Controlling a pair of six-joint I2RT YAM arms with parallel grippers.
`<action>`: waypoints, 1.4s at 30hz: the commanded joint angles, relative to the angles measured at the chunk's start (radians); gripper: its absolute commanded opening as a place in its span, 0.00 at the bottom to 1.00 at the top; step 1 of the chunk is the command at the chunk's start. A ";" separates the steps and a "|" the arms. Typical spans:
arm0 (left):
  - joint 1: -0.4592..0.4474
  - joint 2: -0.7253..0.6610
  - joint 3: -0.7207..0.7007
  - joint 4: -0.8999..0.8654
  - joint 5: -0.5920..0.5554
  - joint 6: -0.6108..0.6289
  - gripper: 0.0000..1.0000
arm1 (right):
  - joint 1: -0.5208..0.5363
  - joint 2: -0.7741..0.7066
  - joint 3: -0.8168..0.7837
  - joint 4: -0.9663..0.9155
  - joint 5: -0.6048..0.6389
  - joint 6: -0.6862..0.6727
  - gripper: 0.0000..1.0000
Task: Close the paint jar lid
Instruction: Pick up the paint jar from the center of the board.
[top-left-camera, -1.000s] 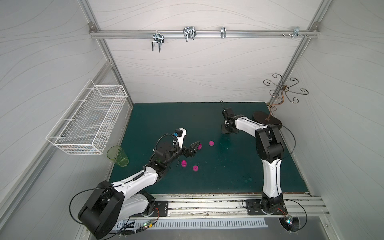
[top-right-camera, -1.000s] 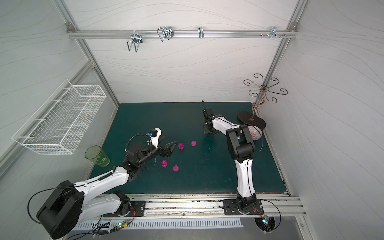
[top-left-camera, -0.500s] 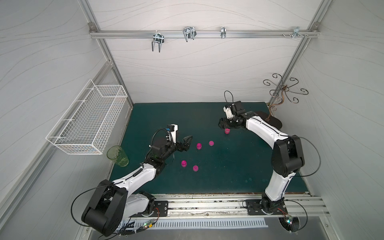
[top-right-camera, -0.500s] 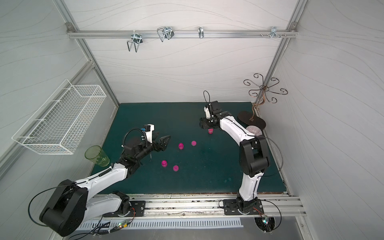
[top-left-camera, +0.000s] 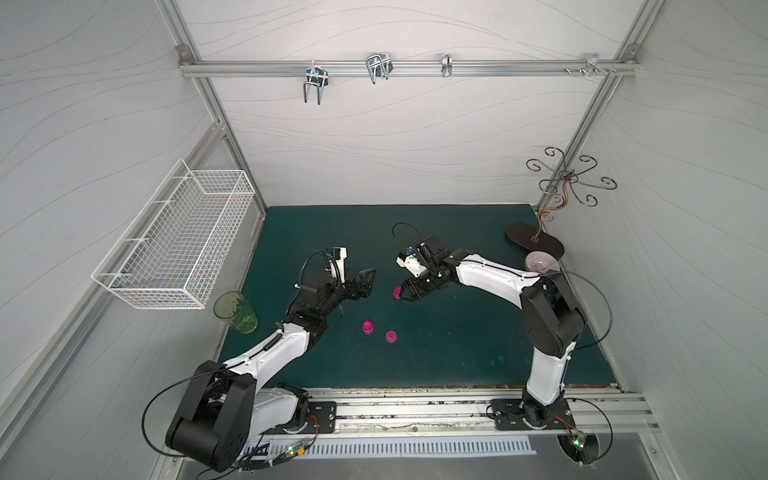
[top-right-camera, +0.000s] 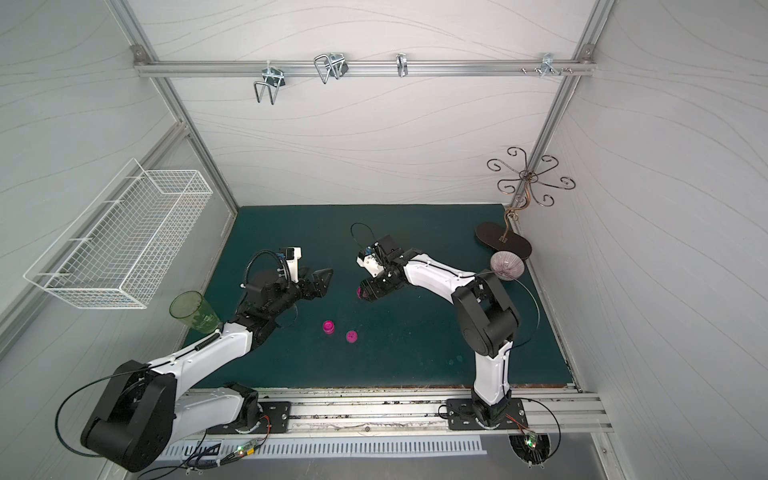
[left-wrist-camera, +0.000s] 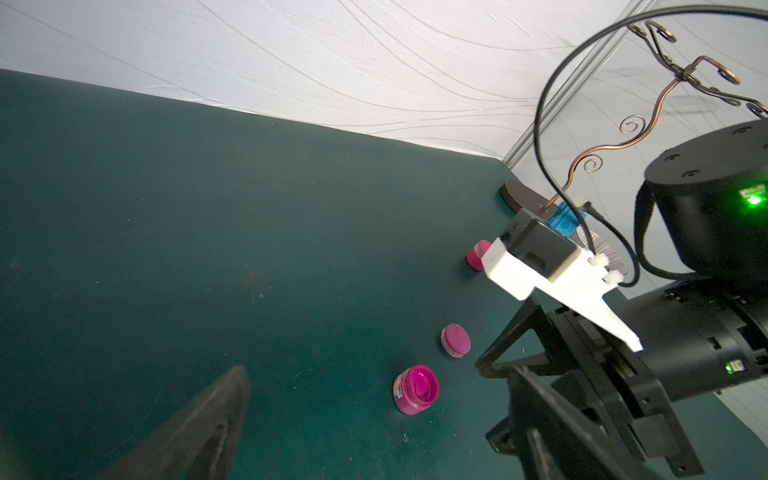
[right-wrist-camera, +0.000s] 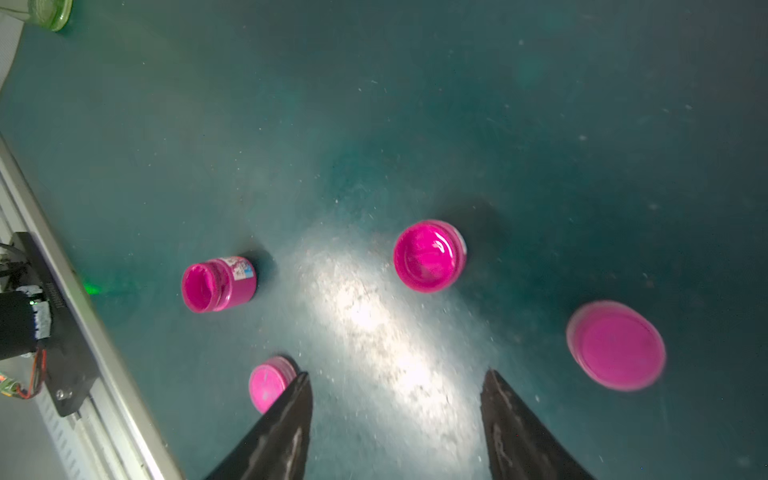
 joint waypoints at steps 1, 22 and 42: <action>0.003 -0.039 -0.016 0.027 -0.021 0.018 1.00 | 0.016 0.044 0.053 0.009 0.007 0.006 0.64; 0.003 -0.068 -0.032 0.027 -0.003 0.029 1.00 | 0.062 0.219 0.236 -0.090 0.174 0.030 0.50; 0.002 -0.057 -0.031 0.030 0.009 0.035 1.00 | 0.064 0.241 0.228 -0.083 0.166 0.034 0.41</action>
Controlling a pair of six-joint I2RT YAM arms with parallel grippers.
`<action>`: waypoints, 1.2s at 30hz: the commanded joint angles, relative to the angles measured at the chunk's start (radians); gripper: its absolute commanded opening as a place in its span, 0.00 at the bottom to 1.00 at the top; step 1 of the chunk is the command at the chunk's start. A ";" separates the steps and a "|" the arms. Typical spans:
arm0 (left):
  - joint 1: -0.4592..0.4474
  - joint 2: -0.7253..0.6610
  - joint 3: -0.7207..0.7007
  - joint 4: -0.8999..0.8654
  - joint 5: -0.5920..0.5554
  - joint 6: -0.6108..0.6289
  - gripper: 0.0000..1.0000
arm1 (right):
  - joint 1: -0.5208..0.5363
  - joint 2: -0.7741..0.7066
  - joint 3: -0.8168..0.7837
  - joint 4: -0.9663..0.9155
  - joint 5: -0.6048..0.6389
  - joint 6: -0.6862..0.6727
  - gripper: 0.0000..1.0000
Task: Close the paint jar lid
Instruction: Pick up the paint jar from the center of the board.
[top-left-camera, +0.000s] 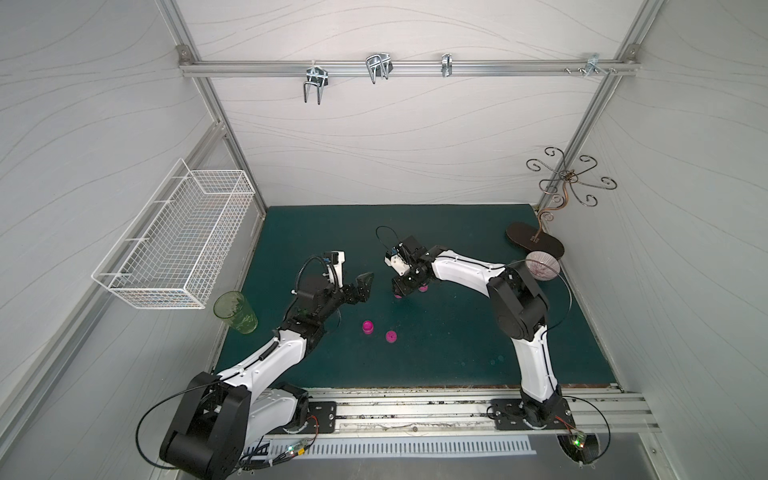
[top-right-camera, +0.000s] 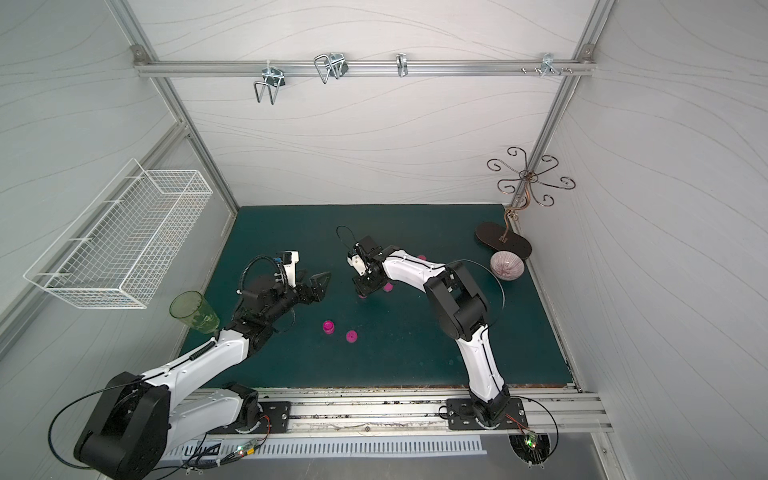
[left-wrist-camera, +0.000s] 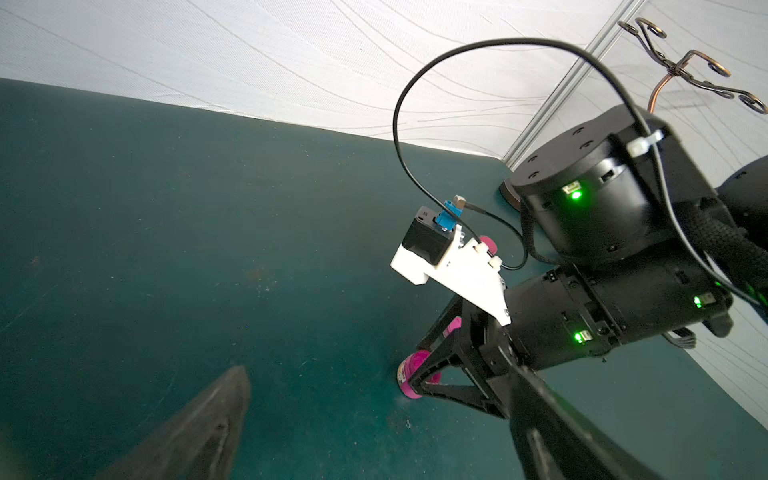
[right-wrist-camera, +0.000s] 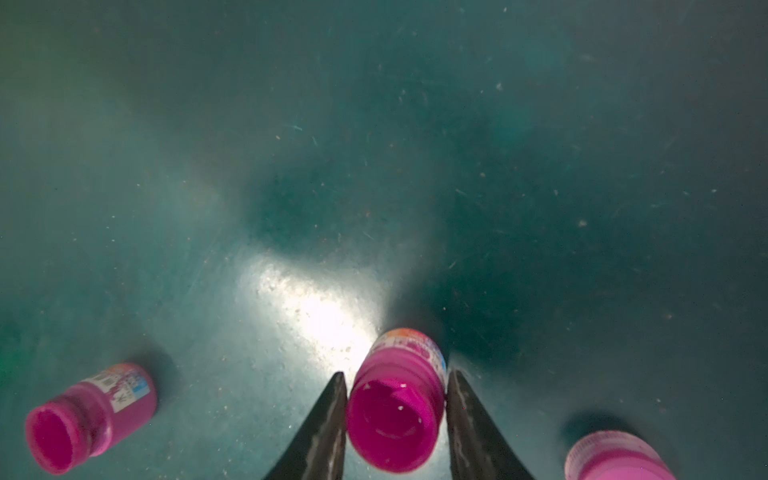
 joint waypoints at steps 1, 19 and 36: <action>0.003 -0.004 0.007 0.032 0.013 0.014 1.00 | 0.008 0.016 0.010 -0.029 -0.001 0.000 0.41; 0.003 -0.053 -0.092 0.250 0.105 0.004 0.99 | -0.045 -0.109 -0.030 -0.085 -0.042 0.047 0.23; -0.162 0.038 -0.163 0.645 0.424 0.130 0.92 | -0.208 -0.409 -0.069 -0.292 -0.532 0.040 0.26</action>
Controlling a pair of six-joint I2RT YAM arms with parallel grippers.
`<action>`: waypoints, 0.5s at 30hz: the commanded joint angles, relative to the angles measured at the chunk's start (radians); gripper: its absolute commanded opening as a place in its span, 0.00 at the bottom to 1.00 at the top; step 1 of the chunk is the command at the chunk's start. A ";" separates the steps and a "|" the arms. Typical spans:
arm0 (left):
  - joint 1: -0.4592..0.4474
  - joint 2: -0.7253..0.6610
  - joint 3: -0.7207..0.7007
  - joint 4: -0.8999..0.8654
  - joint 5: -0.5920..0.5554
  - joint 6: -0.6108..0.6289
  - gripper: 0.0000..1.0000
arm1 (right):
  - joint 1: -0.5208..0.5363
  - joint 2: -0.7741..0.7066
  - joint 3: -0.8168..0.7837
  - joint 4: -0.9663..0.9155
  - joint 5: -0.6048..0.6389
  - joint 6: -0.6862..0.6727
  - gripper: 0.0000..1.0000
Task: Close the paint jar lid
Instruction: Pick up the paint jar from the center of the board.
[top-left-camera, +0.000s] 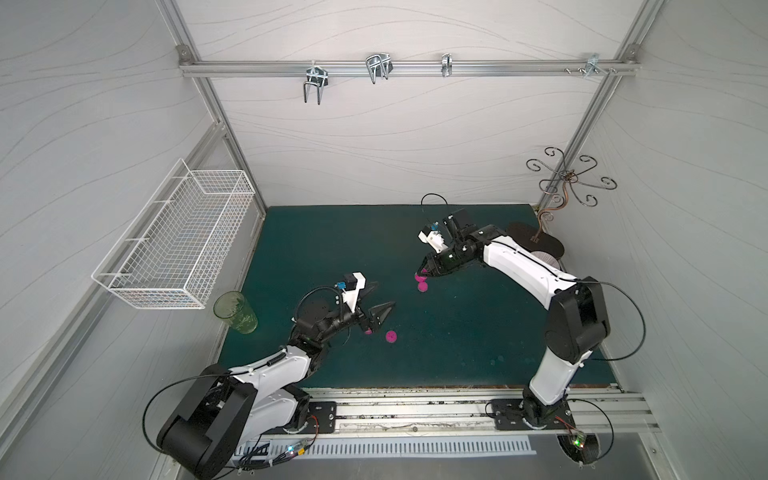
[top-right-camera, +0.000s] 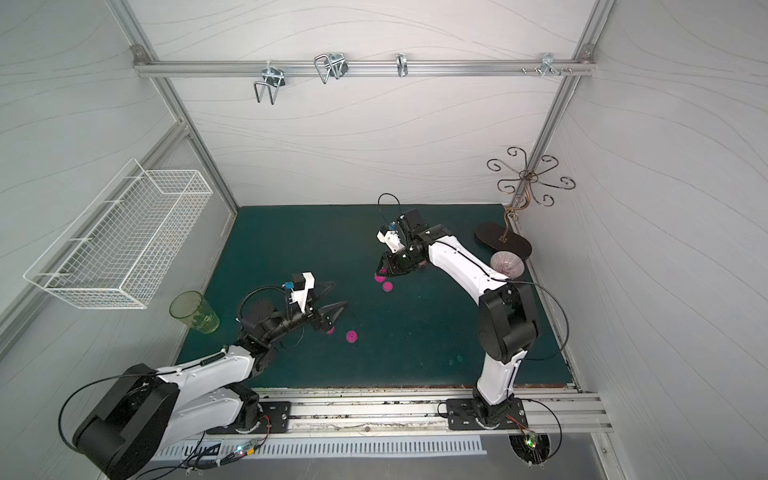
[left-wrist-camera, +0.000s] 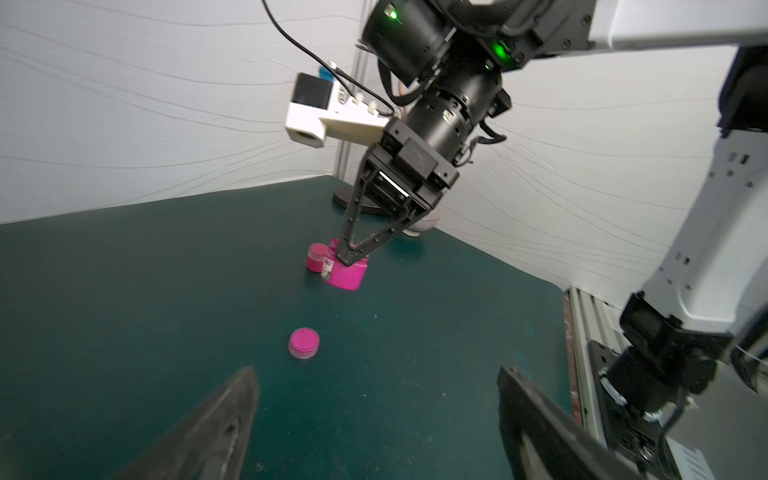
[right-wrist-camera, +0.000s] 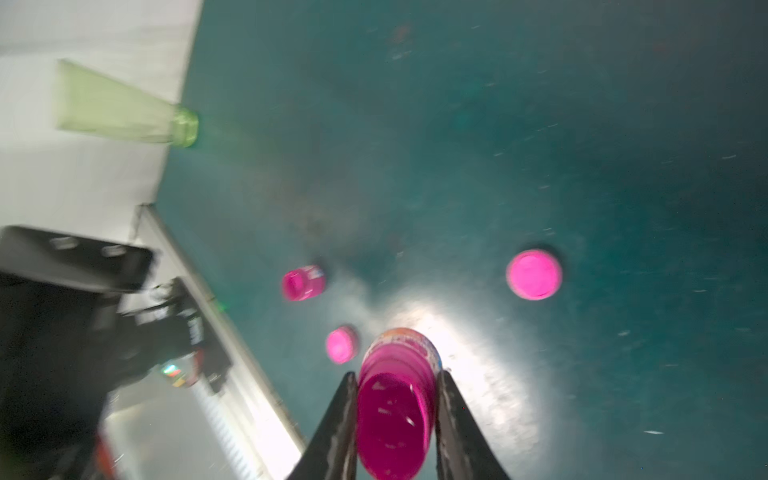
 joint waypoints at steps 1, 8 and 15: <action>-0.022 0.013 0.043 0.112 0.074 0.046 0.91 | 0.014 -0.056 0.013 -0.080 -0.169 -0.006 0.26; -0.044 0.039 0.070 0.078 0.128 0.067 0.84 | 0.085 -0.092 0.035 -0.094 -0.257 0.013 0.27; -0.044 0.076 0.096 0.053 0.157 0.063 0.77 | 0.156 -0.073 0.073 -0.151 -0.230 -0.005 0.27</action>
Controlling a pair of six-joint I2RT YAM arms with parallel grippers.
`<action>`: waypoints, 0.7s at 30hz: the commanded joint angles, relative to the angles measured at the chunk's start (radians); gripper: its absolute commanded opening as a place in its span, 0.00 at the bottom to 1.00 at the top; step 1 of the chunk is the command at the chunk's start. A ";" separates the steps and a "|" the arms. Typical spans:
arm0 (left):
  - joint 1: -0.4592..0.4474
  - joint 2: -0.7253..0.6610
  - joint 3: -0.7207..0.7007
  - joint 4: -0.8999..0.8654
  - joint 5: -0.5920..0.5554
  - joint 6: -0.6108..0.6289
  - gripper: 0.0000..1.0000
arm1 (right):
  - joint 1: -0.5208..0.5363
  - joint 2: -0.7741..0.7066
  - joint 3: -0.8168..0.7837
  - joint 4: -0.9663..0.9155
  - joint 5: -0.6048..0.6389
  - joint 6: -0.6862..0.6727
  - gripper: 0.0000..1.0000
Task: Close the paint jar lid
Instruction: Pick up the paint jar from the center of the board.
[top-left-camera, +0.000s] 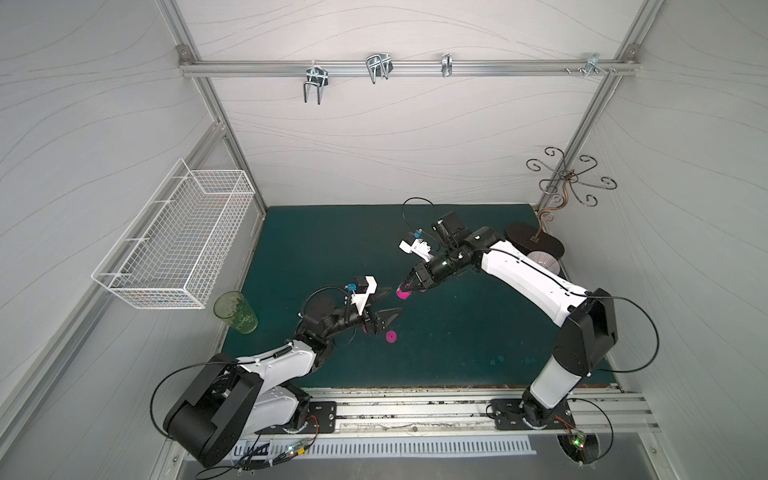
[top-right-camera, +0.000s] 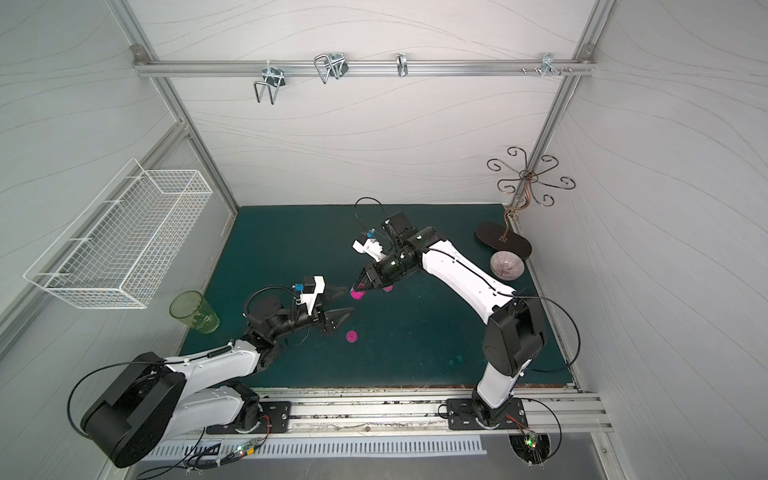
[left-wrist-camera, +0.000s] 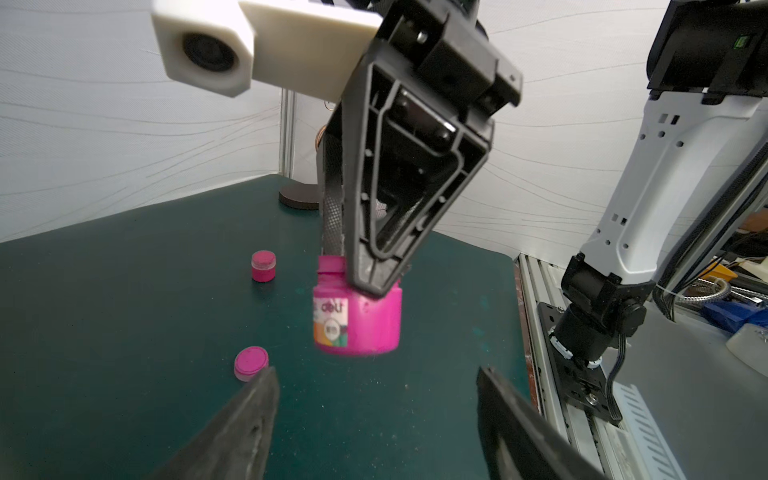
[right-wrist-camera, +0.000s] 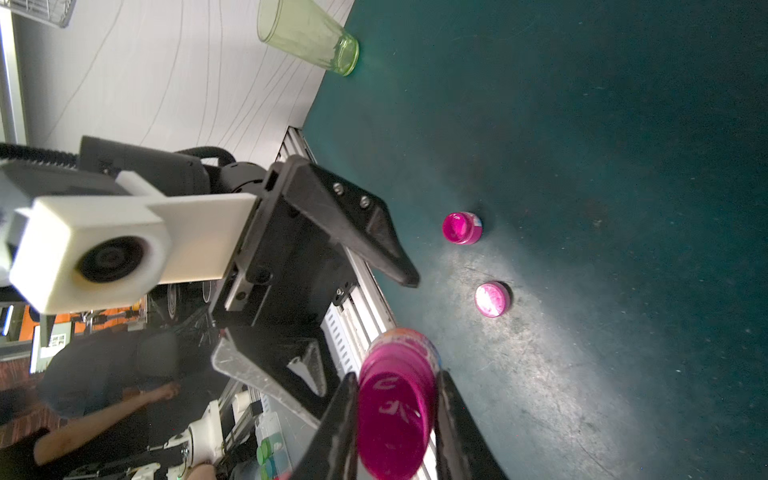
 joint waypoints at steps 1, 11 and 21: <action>-0.003 0.014 0.051 0.031 0.042 0.021 0.76 | 0.019 -0.012 0.022 -0.053 -0.010 -0.008 0.27; -0.003 0.017 0.063 -0.002 0.045 0.028 0.69 | 0.068 0.012 0.054 -0.093 0.029 -0.019 0.27; -0.005 0.026 0.081 -0.030 0.069 0.021 0.59 | 0.078 0.056 0.093 -0.124 0.037 -0.032 0.27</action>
